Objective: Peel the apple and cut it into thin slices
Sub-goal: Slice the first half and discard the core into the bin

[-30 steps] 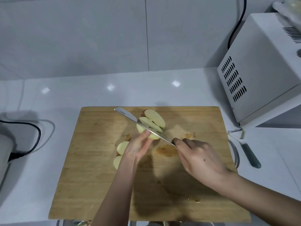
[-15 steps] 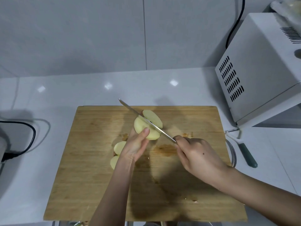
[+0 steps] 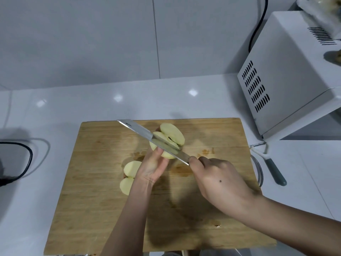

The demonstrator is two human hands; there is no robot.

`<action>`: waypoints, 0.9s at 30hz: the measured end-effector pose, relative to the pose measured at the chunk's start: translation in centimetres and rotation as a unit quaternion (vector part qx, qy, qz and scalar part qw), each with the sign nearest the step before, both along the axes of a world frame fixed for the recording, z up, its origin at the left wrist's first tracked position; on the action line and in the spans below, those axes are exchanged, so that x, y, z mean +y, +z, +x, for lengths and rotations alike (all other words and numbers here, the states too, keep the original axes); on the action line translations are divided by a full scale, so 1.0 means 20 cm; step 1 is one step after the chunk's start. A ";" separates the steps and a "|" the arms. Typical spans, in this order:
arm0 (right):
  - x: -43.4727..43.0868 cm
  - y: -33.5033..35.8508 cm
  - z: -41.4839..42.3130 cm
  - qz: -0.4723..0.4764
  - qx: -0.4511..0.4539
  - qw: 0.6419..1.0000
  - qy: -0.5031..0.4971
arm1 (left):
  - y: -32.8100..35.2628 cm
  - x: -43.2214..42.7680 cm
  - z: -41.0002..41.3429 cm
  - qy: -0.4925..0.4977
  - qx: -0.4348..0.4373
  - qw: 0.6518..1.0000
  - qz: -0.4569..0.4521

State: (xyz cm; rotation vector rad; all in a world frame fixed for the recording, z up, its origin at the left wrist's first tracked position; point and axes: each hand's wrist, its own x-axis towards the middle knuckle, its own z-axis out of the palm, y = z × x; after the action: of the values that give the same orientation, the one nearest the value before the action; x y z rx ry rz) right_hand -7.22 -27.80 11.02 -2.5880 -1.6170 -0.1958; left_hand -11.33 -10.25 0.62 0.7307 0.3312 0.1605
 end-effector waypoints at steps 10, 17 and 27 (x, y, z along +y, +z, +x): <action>0.01 0.03 0.02 -0.014 0.021 1.000 -0.006 | 0.03 -0.03 -0.02 0.019 0.022 1.000 0.012; 0.04 0.03 0.02 -0.015 0.026 0.999 -0.015 | 0.05 -0.05 0.02 0.016 0.020 1.000 0.008; 0.03 0.03 0.03 0.003 0.037 0.999 -0.028 | 0.11 -0.11 0.00 0.111 0.044 0.984 0.131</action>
State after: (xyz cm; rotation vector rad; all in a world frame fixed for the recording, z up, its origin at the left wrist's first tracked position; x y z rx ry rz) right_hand -6.54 -27.12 11.70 -2.6045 -1.5201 -0.1071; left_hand -11.40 -12.40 2.80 0.9616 0.4818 0.3897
